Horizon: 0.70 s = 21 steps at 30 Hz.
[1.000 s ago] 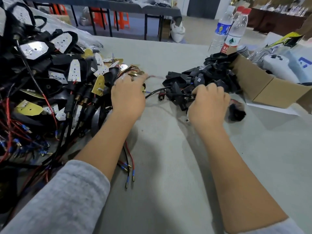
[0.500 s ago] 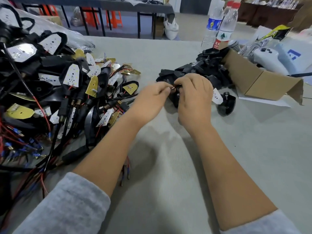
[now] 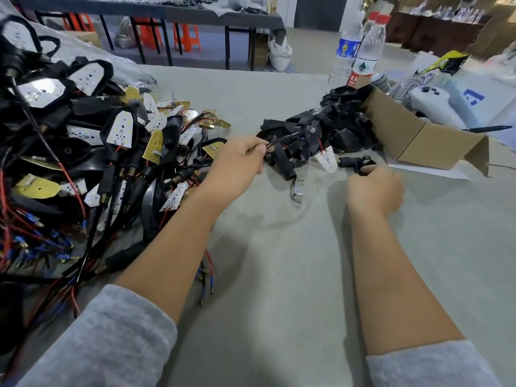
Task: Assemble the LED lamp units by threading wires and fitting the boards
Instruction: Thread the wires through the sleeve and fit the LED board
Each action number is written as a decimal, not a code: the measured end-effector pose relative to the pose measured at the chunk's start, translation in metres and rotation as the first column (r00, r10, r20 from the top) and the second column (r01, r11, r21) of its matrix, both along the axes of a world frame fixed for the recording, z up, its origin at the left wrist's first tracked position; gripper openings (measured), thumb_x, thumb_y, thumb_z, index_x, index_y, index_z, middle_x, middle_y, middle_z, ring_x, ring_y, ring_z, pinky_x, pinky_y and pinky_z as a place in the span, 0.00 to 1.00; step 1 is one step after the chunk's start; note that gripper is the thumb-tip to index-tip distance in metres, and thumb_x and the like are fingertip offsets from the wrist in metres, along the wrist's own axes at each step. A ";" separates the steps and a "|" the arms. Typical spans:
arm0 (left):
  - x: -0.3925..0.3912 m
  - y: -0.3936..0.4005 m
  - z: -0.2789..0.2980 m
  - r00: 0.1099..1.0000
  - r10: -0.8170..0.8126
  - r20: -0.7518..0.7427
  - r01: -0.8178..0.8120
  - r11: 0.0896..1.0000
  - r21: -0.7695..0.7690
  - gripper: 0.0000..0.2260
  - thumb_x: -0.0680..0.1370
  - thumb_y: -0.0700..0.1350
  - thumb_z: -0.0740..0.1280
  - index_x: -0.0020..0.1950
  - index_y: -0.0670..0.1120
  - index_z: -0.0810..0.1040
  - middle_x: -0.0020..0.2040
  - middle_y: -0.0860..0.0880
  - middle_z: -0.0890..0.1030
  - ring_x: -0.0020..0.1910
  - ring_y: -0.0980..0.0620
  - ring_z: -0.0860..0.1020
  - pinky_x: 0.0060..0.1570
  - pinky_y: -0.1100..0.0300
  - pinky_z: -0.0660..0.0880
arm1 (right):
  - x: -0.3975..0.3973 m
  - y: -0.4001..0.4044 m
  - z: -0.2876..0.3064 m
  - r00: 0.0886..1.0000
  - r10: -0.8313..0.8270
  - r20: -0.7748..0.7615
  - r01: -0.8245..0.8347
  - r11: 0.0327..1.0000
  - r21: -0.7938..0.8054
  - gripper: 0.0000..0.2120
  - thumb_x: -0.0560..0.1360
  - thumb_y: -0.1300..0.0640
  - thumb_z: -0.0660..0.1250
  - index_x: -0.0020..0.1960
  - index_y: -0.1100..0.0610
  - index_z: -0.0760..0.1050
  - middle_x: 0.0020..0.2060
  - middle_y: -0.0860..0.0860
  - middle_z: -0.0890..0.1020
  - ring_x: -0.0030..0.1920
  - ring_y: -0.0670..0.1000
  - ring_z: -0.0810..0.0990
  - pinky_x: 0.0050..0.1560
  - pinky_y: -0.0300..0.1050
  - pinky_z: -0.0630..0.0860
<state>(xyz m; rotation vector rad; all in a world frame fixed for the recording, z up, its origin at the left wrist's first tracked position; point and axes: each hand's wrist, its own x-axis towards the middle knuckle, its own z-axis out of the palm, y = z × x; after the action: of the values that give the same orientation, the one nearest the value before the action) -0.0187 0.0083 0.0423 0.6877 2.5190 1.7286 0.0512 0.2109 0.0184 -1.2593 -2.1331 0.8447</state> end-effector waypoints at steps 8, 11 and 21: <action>0.000 -0.004 -0.008 0.975 -0.047 0.216 -0.034 0.934 0.357 0.13 0.82 0.38 0.57 0.51 0.50 0.80 0.29 0.56 0.78 0.26 0.59 0.66 0.28 0.66 0.63 | -0.002 0.002 -0.003 0.999 0.013 -0.053 -0.009 0.998 0.064 0.16 0.73 0.66 0.62 0.56 0.55 0.81 0.64 0.54 0.71 0.64 0.57 0.70 0.65 0.48 0.68; 0.003 0.002 -0.006 0.989 0.031 0.148 -0.101 0.865 0.492 0.13 0.82 0.38 0.57 0.53 0.51 0.79 0.30 0.57 0.78 0.28 0.60 0.67 0.29 0.68 0.66 | -0.002 0.002 -0.001 0.992 -0.124 -0.030 0.126 0.990 0.062 0.15 0.74 0.64 0.63 0.58 0.56 0.78 0.68 0.54 0.68 0.68 0.57 0.66 0.67 0.50 0.61; 0.018 0.018 -0.024 0.996 0.051 -0.069 -0.041 0.990 0.135 0.13 0.80 0.36 0.62 0.56 0.52 0.80 0.39 0.54 0.80 0.38 0.61 0.76 0.47 0.60 0.75 | -0.014 -0.059 0.006 0.643 0.444 -0.624 -0.654 0.742 -0.146 0.09 0.77 0.62 0.63 0.44 0.52 0.79 0.29 0.43 0.75 0.32 0.43 0.72 0.35 0.36 0.69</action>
<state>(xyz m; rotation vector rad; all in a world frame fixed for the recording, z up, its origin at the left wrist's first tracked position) -0.0011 0.0263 0.0178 0.7167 2.5025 1.9373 0.0369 0.1515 0.0243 -0.3405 -1.9113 1.7051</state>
